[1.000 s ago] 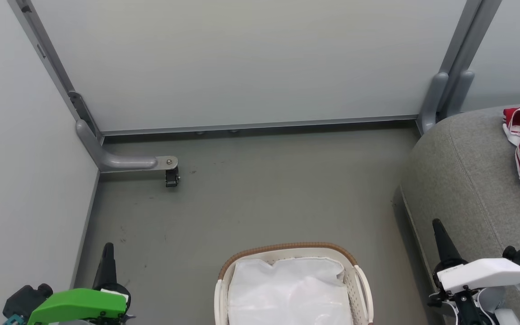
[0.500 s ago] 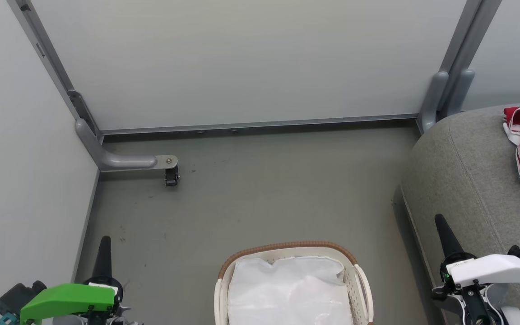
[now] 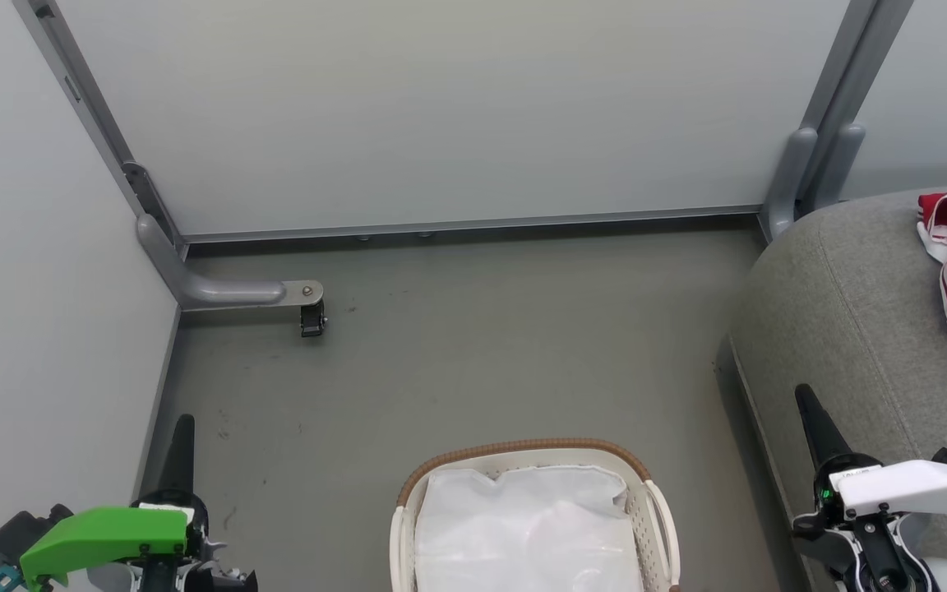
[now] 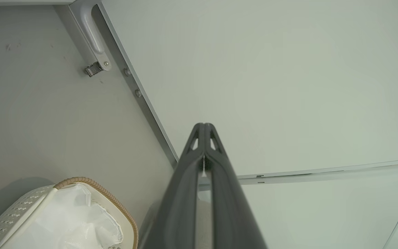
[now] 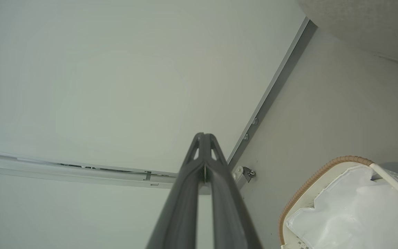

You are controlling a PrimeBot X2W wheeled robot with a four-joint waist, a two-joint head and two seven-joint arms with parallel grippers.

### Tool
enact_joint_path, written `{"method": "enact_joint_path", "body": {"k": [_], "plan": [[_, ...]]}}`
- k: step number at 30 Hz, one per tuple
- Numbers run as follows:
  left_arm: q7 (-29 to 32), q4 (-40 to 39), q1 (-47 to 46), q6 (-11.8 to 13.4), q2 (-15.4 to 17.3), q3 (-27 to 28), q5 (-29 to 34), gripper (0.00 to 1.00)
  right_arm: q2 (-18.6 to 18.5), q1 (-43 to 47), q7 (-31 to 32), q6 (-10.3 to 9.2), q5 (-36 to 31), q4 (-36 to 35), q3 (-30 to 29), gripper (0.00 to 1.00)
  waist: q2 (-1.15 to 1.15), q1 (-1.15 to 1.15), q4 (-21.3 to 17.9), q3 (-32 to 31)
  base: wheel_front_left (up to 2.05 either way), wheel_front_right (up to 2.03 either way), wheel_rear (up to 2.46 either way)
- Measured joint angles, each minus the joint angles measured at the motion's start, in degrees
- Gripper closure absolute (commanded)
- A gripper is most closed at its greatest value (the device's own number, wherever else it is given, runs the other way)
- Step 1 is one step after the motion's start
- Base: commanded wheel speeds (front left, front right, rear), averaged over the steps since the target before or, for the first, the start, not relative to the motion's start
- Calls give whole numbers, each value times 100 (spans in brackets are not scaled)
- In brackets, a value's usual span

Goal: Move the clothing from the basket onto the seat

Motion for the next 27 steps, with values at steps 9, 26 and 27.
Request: {"method": "enact_joint_path", "body": {"k": [9, 26, 27], "plan": [[102, -14, -81, -35, 0, 73, -372, 100, -3, -9, 110, 0, 410, -46, -41, 100, 0, 0, 0, 12, 0, 0, 0], [301, -31, -187, -102, 0, 193, -1021, 100, -9, -47, 302, 0, 1103, -121, -112, 100, 0, 0, -1, 36, 0, 0, 0], [302, -32, -205, -103, 0, 201, -1055, 100, -9, -48, 304, 0, 1143, -125, -115, 100, 0, 0, -1, 37, 0, 0, 0]]}}
